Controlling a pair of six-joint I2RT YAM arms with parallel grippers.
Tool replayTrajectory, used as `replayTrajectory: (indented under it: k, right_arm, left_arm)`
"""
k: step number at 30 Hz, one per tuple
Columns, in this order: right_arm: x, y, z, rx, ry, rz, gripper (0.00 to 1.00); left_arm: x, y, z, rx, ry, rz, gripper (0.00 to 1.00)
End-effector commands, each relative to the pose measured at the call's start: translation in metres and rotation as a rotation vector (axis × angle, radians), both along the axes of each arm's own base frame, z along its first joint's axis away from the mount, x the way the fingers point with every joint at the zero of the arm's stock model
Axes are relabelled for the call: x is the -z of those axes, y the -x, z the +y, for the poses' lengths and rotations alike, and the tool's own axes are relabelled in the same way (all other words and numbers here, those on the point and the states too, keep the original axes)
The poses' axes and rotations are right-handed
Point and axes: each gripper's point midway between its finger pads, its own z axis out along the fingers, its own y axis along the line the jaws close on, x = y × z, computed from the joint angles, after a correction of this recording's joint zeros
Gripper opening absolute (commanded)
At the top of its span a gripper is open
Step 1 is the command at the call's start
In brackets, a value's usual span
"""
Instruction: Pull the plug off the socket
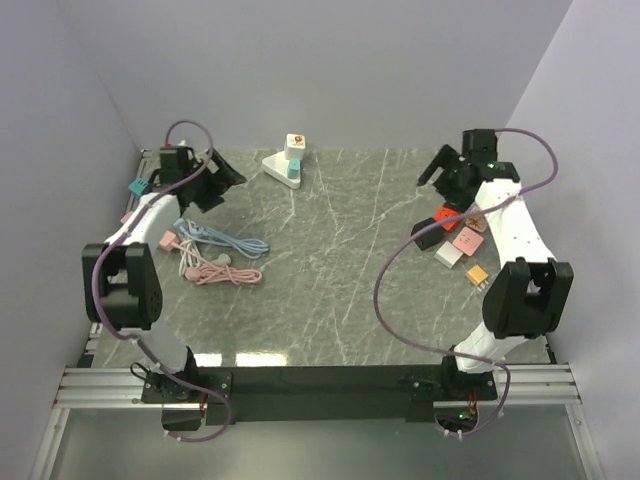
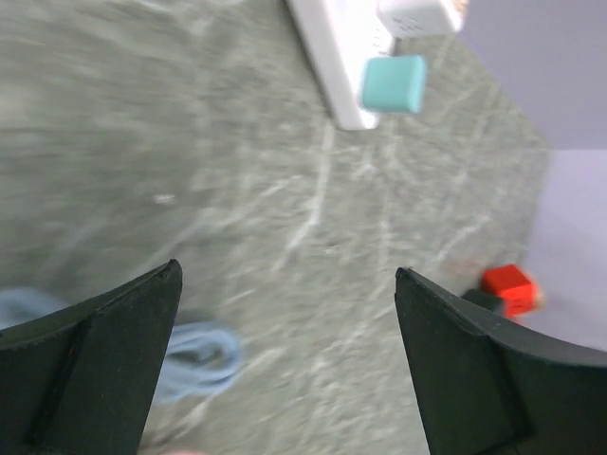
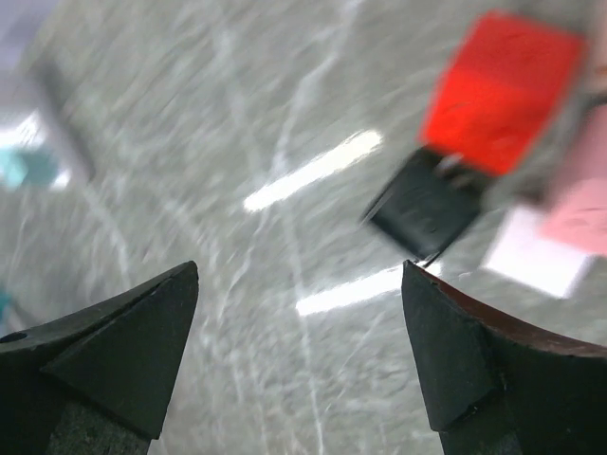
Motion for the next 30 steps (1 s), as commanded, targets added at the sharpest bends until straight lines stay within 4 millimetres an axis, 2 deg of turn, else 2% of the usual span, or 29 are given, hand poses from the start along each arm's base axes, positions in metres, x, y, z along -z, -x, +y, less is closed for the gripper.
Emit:
replayTrajectory:
  k: [1,2,3,4,5,7,8,9,12,13,14,18,19,20,22,23,24,25,26,30]
  right_arm:
    - [-0.015,0.007,0.037,-0.091,-0.065,-0.083,0.94]
    - [-0.015,0.012,0.057,-0.137,-0.080,-0.087,0.94]
    - [-0.011,0.017,0.065,-0.151,-0.100,-0.080,0.94]
    - [-0.014,0.020,0.072,-0.165,-0.110,-0.094,0.94]
    - [-0.013,0.024,0.080,-0.182,-0.120,-0.092,0.94]
    - [-0.010,0.031,0.086,-0.199,-0.139,-0.089,0.94]
    - [-0.008,0.033,0.088,-0.204,-0.141,-0.085,0.94]
    - [-0.003,0.037,0.088,-0.207,-0.146,-0.073,0.94]
    - [0.002,0.044,0.089,-0.219,-0.149,-0.066,0.94]
    - [0.000,0.046,0.090,-0.223,-0.147,-0.069,0.94]
    - [0.001,0.048,0.090,-0.229,-0.151,-0.069,0.94]
    - [0.005,0.053,0.091,-0.243,-0.150,-0.064,0.94]
    - [0.007,0.053,0.091,-0.247,-0.150,-0.060,0.94]
    - [0.009,0.053,0.092,-0.250,-0.149,-0.054,0.94]
    - [0.014,0.053,0.093,-0.259,-0.153,-0.036,0.94]
    - [0.016,0.053,0.094,-0.264,-0.155,-0.032,0.94]
    - [0.017,0.053,0.094,-0.271,-0.157,-0.028,0.94]
    - [0.021,0.053,0.095,-0.272,-0.160,-0.016,0.94]
    - [0.023,0.052,0.095,-0.276,-0.160,-0.010,0.94]
    - [0.026,0.049,0.095,-0.290,-0.154,0.001,0.94]
  left_arm:
    - [-0.037,-0.040,-0.053,-0.022,0.197,-0.122,0.99]
    - [-0.025,-0.050,-0.058,-0.054,0.206,-0.101,0.99]
    - [-0.021,-0.057,-0.064,-0.074,0.217,-0.099,0.99]
    - [-0.022,-0.063,-0.081,-0.082,0.244,-0.095,0.99]
    - [-0.008,-0.072,-0.088,-0.093,0.249,-0.083,0.99]
    - [0.007,-0.085,-0.091,-0.165,0.222,-0.075,0.99]
    - [0.017,-0.091,-0.102,-0.183,0.218,-0.068,0.99]
    - [0.025,-0.097,-0.099,-0.228,0.203,-0.074,0.99]
    - [0.052,-0.108,-0.105,-0.302,0.264,-0.041,0.99]
    - [0.055,-0.110,-0.109,-0.318,0.295,-0.027,0.99]
    - [0.069,-0.114,-0.105,-0.363,0.282,-0.016,0.99]
    - [0.078,-0.128,-0.103,-0.423,0.287,-0.042,0.99]
    - [0.074,-0.135,-0.106,-0.429,0.316,-0.047,0.99]
    - [0.087,-0.138,-0.109,-0.426,0.321,-0.033,0.99]
    - [0.083,-0.151,-0.114,-0.418,0.353,-0.057,0.99]
    - [0.096,-0.154,-0.119,-0.410,0.354,-0.040,0.99]
    - [0.099,-0.157,-0.122,-0.401,0.360,-0.042,0.99]
    - [0.094,-0.165,-0.126,-0.385,0.367,-0.066,0.98]
    - [0.111,-0.168,-0.130,-0.381,0.358,-0.048,0.97]
    - [0.131,-0.176,-0.132,-0.405,0.375,-0.020,0.95]
